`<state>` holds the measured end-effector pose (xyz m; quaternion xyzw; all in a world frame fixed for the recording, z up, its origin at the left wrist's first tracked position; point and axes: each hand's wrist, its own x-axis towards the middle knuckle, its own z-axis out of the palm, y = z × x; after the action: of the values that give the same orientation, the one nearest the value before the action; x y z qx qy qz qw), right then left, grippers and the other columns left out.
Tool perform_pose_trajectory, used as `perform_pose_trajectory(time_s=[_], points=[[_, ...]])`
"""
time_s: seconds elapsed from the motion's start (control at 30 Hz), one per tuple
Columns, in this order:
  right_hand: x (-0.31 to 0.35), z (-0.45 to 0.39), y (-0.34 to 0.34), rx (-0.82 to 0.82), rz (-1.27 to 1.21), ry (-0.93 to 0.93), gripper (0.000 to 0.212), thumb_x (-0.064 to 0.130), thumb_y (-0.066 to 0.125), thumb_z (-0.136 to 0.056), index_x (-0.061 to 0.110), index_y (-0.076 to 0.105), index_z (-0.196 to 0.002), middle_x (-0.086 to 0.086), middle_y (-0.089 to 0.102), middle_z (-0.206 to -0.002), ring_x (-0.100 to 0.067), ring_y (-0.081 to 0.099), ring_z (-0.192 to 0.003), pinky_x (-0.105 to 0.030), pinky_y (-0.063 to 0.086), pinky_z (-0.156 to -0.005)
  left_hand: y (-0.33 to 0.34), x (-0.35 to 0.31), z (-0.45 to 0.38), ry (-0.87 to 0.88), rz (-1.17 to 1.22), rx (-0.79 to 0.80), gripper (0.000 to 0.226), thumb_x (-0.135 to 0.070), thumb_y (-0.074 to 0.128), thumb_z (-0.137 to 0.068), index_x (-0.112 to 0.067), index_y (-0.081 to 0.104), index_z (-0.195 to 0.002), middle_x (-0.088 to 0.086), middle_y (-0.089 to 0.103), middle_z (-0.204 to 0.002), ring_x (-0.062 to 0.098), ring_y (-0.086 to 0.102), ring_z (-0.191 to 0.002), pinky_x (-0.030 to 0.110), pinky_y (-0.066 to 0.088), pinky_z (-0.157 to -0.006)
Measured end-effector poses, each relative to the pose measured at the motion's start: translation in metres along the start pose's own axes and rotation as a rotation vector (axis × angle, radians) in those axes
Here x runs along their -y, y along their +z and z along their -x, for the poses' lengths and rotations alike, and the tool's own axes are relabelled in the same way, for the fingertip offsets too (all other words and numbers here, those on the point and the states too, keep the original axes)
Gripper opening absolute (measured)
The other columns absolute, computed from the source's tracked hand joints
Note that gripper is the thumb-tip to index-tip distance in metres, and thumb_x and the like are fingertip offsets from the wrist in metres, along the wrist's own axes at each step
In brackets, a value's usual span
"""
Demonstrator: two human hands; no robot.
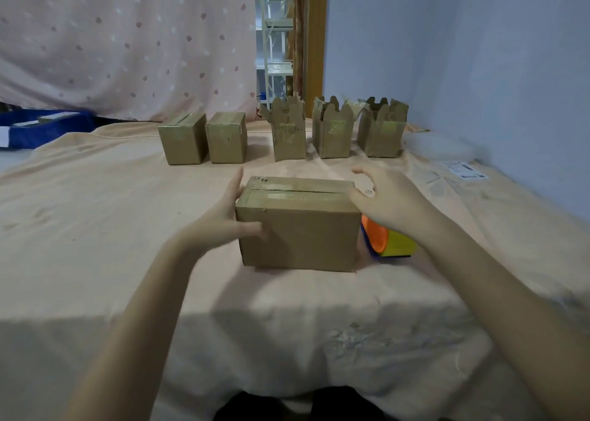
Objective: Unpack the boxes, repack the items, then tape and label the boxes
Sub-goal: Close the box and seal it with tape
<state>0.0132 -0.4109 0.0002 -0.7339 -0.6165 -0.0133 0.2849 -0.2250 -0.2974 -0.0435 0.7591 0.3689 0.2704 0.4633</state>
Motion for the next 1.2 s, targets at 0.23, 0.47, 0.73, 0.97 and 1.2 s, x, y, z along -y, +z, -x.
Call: perform_pose_trajectory(time_s=[0.23, 0.47, 0.73, 0.97, 1.2], points=[[-0.005, -0.018, 0.01, 0.135, -0.067, -0.101, 0.036, 0.029, 0.056, -0.094, 0.013, 0.059, -0.126, -0.002, 0.059, -0.126, -0.016, 0.053, -0.117, -0.027, 0.041, -0.095, 0.093, 0.0, 0.043, -0.158, -0.228, -0.653, 0.085, -0.041, 0.061, -0.088, 0.001, 0.014, -0.147, 0.019, 0.023, -0.144, 0.037, 0.036, -0.13, 0.041, 0.036, -0.1], [0.001, 0.005, 0.009, 0.001, -0.012, -0.06, 0.028, 0.031, 0.056, -0.091, 0.017, 0.067, -0.113, -0.001, 0.066, -0.111, -0.022, 0.053, -0.109, -0.033, 0.044, -0.089, 0.122, -0.026, 0.045, -0.104, 0.114, -0.581, 0.075, -0.037, 0.035, -0.101, -0.003, -0.01, -0.15, 0.015, -0.015, -0.158, 0.02, -0.008, -0.146, 0.018, 0.003, -0.109], [0.008, 0.025, 0.023, -0.028, 0.008, -0.019, 0.039, 0.036, 0.048, -0.096, 0.009, 0.06, -0.121, -0.01, 0.051, -0.112, -0.026, 0.049, -0.111, -0.031, 0.036, -0.091, 0.095, -0.02, -0.016, -0.007, 0.308, -0.373, 0.07, -0.056, 0.036, -0.088, -0.016, 0.035, -0.145, 0.002, 0.047, -0.143, 0.015, 0.043, -0.132, 0.04, 0.029, -0.114], [0.004, 0.032, 0.024, -0.071, 0.008, -0.054, 0.039, 0.034, 0.045, -0.098, 0.008, 0.058, -0.125, -0.009, 0.053, -0.114, -0.026, 0.048, -0.113, -0.038, 0.041, -0.093, 0.088, -0.024, -0.018, -0.016, 0.405, -0.373, 0.037, -0.027, 0.04, -0.1, -0.018, 0.049, -0.134, -0.009, 0.053, -0.129, 0.011, 0.045, -0.124, 0.027, 0.035, -0.101], [-0.048, 0.06, 0.002, -0.319, 0.086, 0.054, 0.022, 0.014, 0.055, -0.087, 0.008, 0.064, -0.107, -0.01, 0.059, -0.108, -0.031, 0.053, -0.105, -0.039, 0.045, -0.079, 0.089, -0.012, 0.021, 0.401, -0.179, -0.454, 0.049, -0.06, 0.042, -0.082, -0.048, 0.043, -0.13, -0.015, 0.028, -0.151, 0.002, 0.014, -0.142, 0.021, 0.016, -0.111]])
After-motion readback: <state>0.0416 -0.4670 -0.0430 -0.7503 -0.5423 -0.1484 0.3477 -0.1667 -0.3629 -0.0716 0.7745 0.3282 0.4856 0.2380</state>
